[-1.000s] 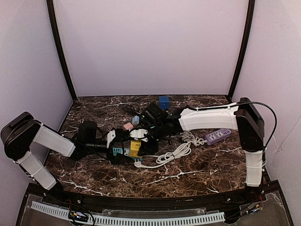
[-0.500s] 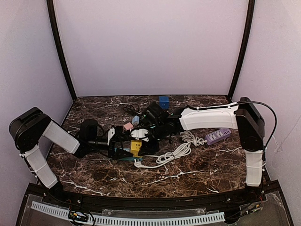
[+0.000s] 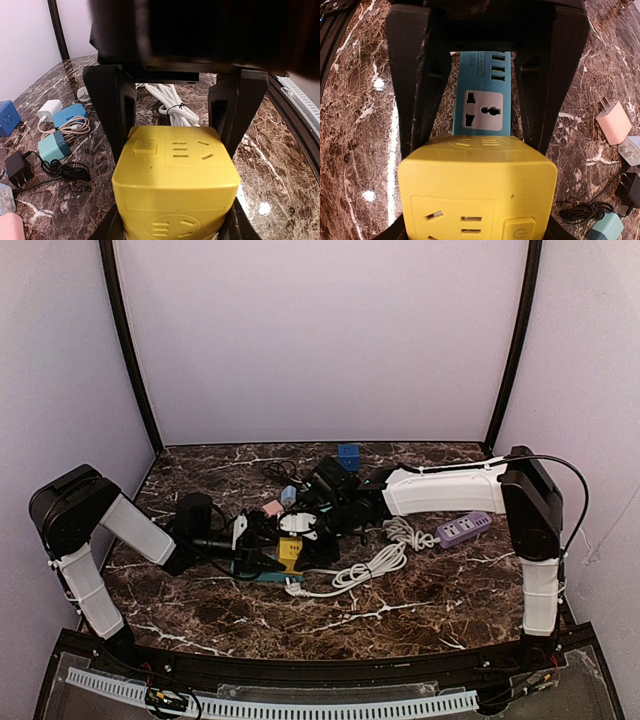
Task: Insert the plug
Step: Insert the plug into the socket.
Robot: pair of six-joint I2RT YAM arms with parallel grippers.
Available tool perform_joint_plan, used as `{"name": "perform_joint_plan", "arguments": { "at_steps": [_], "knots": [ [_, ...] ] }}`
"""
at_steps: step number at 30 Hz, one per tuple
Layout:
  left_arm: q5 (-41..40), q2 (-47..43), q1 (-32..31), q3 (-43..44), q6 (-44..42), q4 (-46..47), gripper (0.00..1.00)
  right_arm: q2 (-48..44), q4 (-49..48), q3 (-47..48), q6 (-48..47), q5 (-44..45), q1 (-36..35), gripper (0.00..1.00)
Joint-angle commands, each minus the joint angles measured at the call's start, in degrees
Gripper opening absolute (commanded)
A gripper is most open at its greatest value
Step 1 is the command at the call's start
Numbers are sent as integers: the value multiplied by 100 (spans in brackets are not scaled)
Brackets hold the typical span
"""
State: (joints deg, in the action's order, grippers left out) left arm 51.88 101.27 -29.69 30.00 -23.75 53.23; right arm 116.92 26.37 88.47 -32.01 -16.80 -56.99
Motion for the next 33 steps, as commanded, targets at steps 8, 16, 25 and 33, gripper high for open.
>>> {"name": "perform_joint_plan", "arguments": {
  "at_steps": [8,16,25,33],
  "knots": [
    [-274,50,-81,-253,337,-102,1,-543,-581,-695,576,-607,157,60],
    [-354,14,-77,-369,462,11,1,-950,-2183,-1668,908,-1086,286,70],
    [-480,57,-63,-416,370,-40,1,-990,-2685,-1948,864,-1388,340,98],
    [-522,120,-45,-380,384,-29,1,-734,-3004,-1952,960,-1573,342,90]
  ]
}}
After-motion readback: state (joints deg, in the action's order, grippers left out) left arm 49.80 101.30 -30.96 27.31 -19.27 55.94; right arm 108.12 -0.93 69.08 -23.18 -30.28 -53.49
